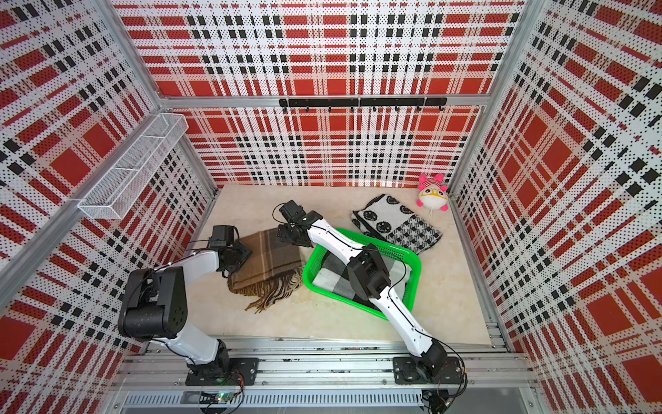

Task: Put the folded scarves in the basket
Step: Move the scarf to the center of the board, then pick up the scarf at the center of the board.

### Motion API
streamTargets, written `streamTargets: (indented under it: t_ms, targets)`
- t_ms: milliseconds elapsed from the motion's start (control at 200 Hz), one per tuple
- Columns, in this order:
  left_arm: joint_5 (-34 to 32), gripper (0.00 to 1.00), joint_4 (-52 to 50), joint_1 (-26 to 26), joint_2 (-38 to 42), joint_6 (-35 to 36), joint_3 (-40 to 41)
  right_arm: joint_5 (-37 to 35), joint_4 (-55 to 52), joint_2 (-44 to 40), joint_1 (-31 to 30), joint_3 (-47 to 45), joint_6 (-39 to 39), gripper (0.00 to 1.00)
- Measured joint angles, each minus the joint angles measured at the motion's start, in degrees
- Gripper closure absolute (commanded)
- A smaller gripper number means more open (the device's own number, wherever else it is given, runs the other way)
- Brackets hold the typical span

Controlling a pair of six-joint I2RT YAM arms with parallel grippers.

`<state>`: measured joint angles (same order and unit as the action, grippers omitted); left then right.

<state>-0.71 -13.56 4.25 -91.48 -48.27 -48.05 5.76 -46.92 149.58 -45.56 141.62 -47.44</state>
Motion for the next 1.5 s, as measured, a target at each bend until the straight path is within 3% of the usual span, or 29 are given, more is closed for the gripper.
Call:
streamTargets:
  t_ms: [185, 541, 731, 902, 1112, 1312, 1393, 1503]
  targets:
    - [-5.86, 0.25, -5.05, 1.62, 5.29, 1.97, -1.68, 0.0, 0.0, 2.16, 0.0, 1.49, 1.62, 0.12]
    - [-3.02, 0.23, -4.79, 7.67, 0.17, 5.84, 1.46, 3.67, -0.11, 4.57, 0.37, 3.37, 2.93, 0.14]
    - [-0.2, 0.28, -0.28, 7.32, -1.05, 6.56, 1.92, 6.91, -0.04, 4.79, 0.48, 3.52, 3.34, 0.16]
    - [1.92, 0.43, 5.33, 5.7, -1.14, 5.27, 4.07, 9.75, 0.17, 5.16, 0.74, 3.78, 3.21, 0.22]
    - [5.33, 0.72, 9.7, 2.8, -0.92, 2.14, 6.4, 12.83, 0.66, 5.6, 0.74, 3.78, 2.71, 0.41]
    - [6.86, 1.0, 10.25, 2.62, -1.55, 0.83, 6.71, 13.42, 0.59, 6.34, 0.9, 3.78, 1.36, 0.86]
    - [7.06, 1.0, 10.27, 2.6, -1.49, 0.63, 6.71, 13.53, 0.85, 6.34, 1.03, 3.76, 1.09, 1.0]
    - [6.97, 1.0, 9.99, 2.56, -1.09, 0.44, 6.71, 13.35, 1.62, 6.34, 1.05, 3.61, 0.68, 1.0]
